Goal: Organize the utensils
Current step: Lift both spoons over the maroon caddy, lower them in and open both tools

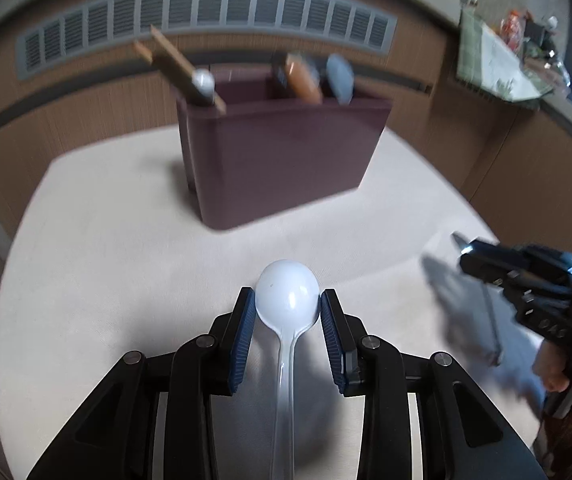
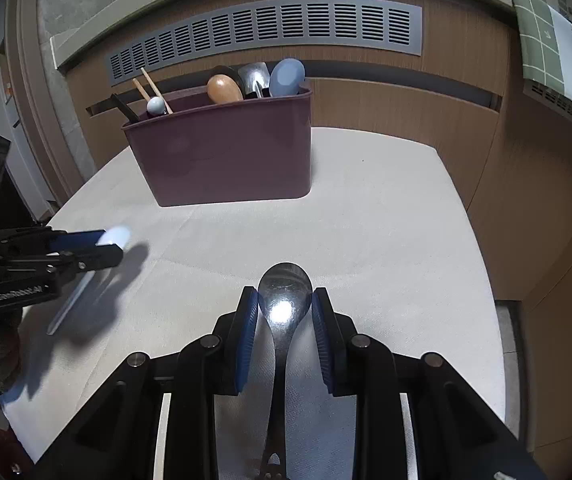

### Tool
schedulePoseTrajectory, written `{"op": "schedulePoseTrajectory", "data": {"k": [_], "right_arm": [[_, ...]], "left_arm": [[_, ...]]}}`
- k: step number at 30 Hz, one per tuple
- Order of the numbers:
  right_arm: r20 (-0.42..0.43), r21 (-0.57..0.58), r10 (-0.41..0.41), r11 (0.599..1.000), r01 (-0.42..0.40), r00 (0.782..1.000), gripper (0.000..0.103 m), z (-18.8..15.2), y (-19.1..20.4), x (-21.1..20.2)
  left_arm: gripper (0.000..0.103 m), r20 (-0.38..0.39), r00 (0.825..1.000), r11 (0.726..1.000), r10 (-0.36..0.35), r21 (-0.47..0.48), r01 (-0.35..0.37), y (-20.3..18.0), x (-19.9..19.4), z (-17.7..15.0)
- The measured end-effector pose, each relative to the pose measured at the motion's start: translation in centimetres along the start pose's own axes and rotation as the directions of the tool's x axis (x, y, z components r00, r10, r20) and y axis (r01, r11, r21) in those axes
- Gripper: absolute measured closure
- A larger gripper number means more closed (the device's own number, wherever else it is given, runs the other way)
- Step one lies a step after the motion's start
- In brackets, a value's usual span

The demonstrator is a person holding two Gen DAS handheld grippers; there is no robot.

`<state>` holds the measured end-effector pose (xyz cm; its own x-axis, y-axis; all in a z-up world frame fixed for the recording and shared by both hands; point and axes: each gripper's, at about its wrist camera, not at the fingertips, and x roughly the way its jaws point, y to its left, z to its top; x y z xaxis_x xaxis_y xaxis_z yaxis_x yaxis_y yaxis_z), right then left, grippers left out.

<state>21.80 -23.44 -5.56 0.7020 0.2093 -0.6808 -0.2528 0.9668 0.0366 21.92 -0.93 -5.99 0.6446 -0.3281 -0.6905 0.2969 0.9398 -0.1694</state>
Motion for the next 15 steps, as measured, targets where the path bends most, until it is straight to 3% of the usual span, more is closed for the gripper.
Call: {"op": "schedulePoseTrajectory", "data": {"k": [4,7,9,10,11,13,14,15], "right_arm": [[0.034,0.021,0.009,1.000,-0.010,0.999,0.078,0.4,-0.2,-0.8],[0.116,0.057,0.049,0.997,-0.056,0.992,0.078,1.9,-0.7,-2.8],[0.190,0.042,0.071,0.996,-0.080,0.979,0.078,4.1,-0.6,-4.8],[0.239,0.018,0.081,0.996,-0.088,0.968,0.078,6.0,-0.4,-6.3],[0.287,-0.006,0.087,0.996,-0.090,0.954,0.078,8.0,-0.1,-7.8],[0.384,-0.041,0.103,0.995,-0.094,0.917,0.078,12.0,0.2,-10.6],[0.421,-0.056,0.109,0.994,-0.095,0.901,0.078,13.5,0.4,-11.5],[0.457,-0.068,0.108,0.994,-0.086,0.883,0.078,15.2,0.6,-12.3]], "left_arm": [[0.069,0.123,0.992,0.999,-0.034,-0.005,0.035,-0.7,-3.2,1.2],[0.069,0.280,0.958,0.997,-0.065,-0.023,0.075,-1.0,-6.7,4.0],[0.069,0.439,0.895,0.993,-0.080,-0.039,0.108,-1.4,-9.8,6.7],[0.069,0.526,0.848,0.991,-0.068,-0.061,0.118,-1.4,-11.2,7.8],[0.068,0.633,0.772,0.985,-0.058,-0.091,0.148,-1.3,-12.9,8.9],[0.068,0.758,0.651,0.974,-0.038,-0.116,0.192,-1.0,-14.2,9.9],[0.068,0.805,0.593,0.972,-0.013,-0.129,0.197,-0.8,-14.2,10.1],[0.068,0.834,0.551,0.971,0.021,-0.148,0.187,-0.7,-13.8,10.3]]}}
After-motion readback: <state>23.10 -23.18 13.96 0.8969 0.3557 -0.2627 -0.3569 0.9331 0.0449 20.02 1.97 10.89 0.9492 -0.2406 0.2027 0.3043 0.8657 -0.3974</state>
